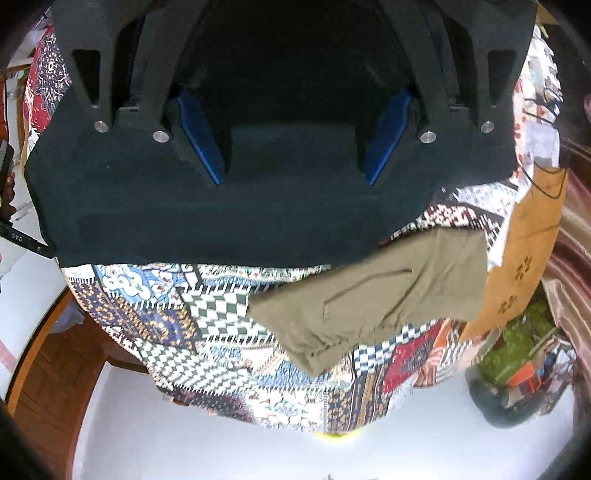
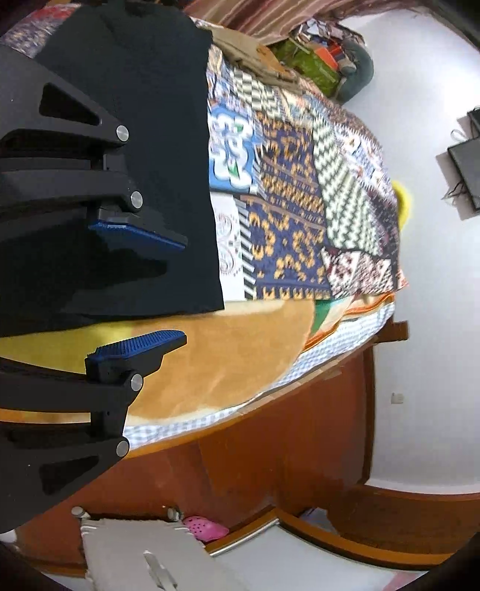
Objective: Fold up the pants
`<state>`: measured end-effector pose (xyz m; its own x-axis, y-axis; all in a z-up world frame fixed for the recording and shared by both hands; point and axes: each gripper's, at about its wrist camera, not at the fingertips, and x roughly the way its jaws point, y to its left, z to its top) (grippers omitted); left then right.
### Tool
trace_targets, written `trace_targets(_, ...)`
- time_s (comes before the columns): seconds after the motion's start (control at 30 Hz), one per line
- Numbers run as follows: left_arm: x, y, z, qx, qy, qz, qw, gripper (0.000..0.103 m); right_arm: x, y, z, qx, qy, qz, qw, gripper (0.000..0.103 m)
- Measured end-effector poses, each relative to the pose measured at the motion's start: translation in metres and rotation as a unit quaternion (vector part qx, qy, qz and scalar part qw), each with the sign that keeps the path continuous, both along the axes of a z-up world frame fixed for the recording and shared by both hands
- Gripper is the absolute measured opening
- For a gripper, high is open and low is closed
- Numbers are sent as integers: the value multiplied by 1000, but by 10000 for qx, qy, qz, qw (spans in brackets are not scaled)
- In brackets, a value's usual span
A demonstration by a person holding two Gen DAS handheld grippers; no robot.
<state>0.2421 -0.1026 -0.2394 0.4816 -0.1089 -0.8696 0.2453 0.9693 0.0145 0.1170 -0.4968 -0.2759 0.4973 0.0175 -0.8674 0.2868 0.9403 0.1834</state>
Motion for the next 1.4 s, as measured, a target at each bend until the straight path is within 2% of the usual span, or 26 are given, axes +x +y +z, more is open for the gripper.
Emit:
trace_targets(0.1, 0, -1, -11, 12, 143, 27, 9999, 79, 1, -1, -8, 84, 86, 23, 9999, 40)
trace_targets(0.17, 1, -3, -19, 60, 222, 28, 9997, 79, -1, 4, -11, 52, 8, 89, 9999, 32)
trace_targets(0.33, 1, -6, -27, 45, 271, 39, 9996, 82, -8, 18, -4, -494, -205, 103, 9985, 22)
trace_targets(0.4, 2, -6, -27, 22, 278, 42, 9996, 83, -7, 19, -4, -567, -227, 102, 9981, 20)
trace_targets(0.5, 2, -4, -27, -12, 293, 55, 9996, 83, -9, 22, 2, -819, -350, 87, 9960, 12)
trace_targets(0.8, 1, -4, -26, -36, 312, 46, 9995, 83, -4, 26, 29, -1183, -785, 155, 9898, 7)
trace_targets(0.87, -1, -5, -25, -35, 306, 23, 9995, 83, -3, 25, 31, -1210, -823, 131, 9891, 3)
trace_targets(0.93, -3, -6, -24, -48, 303, -8, 9995, 83, 0, 16, 44, -1374, -982, -62, 9856, 3)
trace_targets(1.03, -7, -8, -23, -29, 290, -58, 9996, 83, 4, 5, 47, -1280, -994, -178, 9866, 3)
trace_targets(1.13, -11, -2, -16, -37, 183, -6, 9998, 83, 10, 4, 41, -1037, -798, -42, 9914, 3)
trace_targets(1.27, -15, 26, 3, -100, -112, 350, 9993, 83, 18, 27, 42, -782, -665, 367, 9940, 3)
trace_targets(1.37, -18, 62, 21, -132, -377, 738, 9965, 83, 30, 52, 47, -530, -634, 676, 9943, 10)
trace_targets(1.4, -19, 74, 25, -112, -446, 848, 9953, 83, 36, 62, 49, -411, -649, 792, 9939, 17)
